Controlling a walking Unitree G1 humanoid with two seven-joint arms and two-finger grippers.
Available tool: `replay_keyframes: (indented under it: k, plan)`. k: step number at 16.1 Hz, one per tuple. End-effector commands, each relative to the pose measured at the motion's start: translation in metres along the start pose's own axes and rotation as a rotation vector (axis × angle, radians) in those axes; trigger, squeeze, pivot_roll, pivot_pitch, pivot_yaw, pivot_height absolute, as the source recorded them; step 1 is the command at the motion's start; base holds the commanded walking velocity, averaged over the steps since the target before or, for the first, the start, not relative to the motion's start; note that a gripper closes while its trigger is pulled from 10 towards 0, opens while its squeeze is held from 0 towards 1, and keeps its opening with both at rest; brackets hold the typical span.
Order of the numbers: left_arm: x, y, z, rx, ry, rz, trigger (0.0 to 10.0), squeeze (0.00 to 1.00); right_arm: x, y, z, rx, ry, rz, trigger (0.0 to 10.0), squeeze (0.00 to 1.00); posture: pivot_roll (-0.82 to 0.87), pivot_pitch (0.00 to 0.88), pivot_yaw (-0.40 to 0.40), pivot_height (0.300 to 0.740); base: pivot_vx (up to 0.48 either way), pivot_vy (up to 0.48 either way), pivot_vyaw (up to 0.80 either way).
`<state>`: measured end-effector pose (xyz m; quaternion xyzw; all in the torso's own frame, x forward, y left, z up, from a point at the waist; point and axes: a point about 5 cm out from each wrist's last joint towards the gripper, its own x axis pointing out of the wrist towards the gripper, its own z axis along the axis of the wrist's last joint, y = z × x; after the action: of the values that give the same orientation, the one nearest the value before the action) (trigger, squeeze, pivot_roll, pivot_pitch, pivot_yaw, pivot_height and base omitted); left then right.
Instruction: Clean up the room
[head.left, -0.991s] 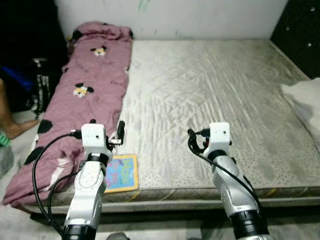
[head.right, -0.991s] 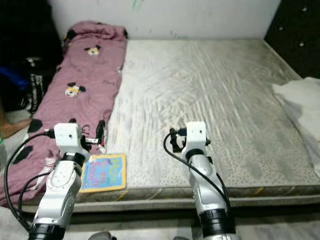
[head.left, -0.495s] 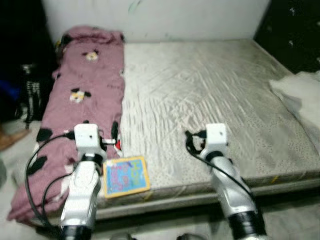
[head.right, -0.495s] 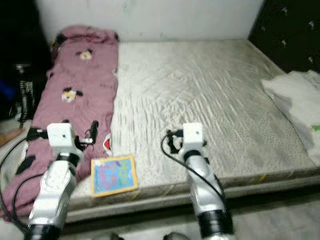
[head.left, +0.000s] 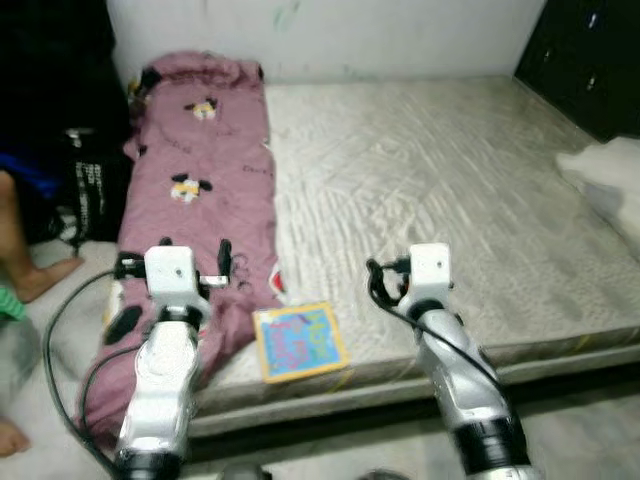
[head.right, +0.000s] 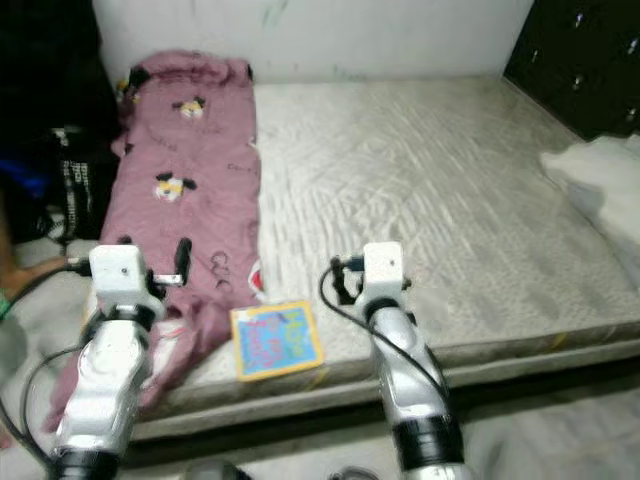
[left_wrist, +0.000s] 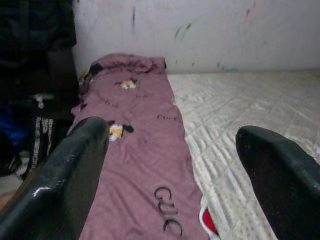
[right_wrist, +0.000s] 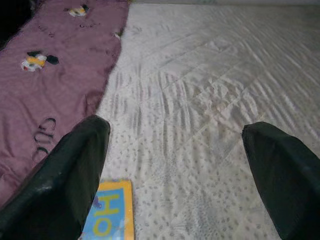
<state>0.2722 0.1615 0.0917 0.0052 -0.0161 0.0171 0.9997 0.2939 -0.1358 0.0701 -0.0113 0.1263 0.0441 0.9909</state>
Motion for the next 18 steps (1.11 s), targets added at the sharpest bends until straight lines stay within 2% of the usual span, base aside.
replay_keyframes:
  k: [1, 6, 9, 11, 14, 16, 18]
  plan:
    - [0.000, 0.005, 0.003, -0.003, -0.015, 0.006, 10.0, 0.00, 0.000, -0.005, 0.001, 0.004, -0.002, -0.014, 10.0, 0.00, 0.02, 0.000, -0.006, 0.740, 0.000, 0.000, 0.00]
    - [-0.011, 0.026, 0.001, 0.044, -0.021, 0.002, 10.0, 0.00, -0.004, -0.006, -0.002, 0.011, 0.001, -0.023, 10.0, 0.00, 0.02, 0.000, -0.002, 0.740, 0.000, 0.000, 0.00]
    - [-0.014, 0.021, 0.006, 0.032, -0.041, -0.031, 10.0, 0.00, -0.006, -0.005, -0.004, 0.020, 0.007, -0.027, 10.0, 0.00, 0.03, 0.000, 0.004, 0.740, 0.000, 0.000, 0.00]
    - [-0.014, 0.015, 0.005, 0.033, -0.013, -0.034, 10.0, 0.00, -0.009, -0.005, -0.006, 0.035, 0.011, -0.036, 10.0, 0.00, 0.02, 0.000, 0.017, 0.740, 0.000, 0.000, 0.00]
    - [-0.014, 0.017, 0.004, 0.045, 0.005, -0.052, 10.0, 0.00, -0.010, -0.004, -0.004, 0.064, 0.013, -0.048, 10.0, 0.00, 0.01, 0.000, 0.029, 0.740, 0.000, 0.000, -0.80]
    - [-0.011, 0.019, 0.001, 0.033, 0.032, -0.027, 10.0, 0.00, -0.009, 0.000, 0.011, 0.088, -0.033, -0.044, 10.0, 0.00, 0.00, 0.000, 0.036, 0.740, 0.000, 0.000, -0.78]
    - [-0.011, 0.019, 0.001, 0.033, 0.032, -0.027, 10.0, 0.00, -0.009, 0.000, 0.011, 0.088, -0.033, -0.044, 10.0, 0.00, 0.00, 0.000, 0.036, 0.740, 0.000, 0.000, -0.78]
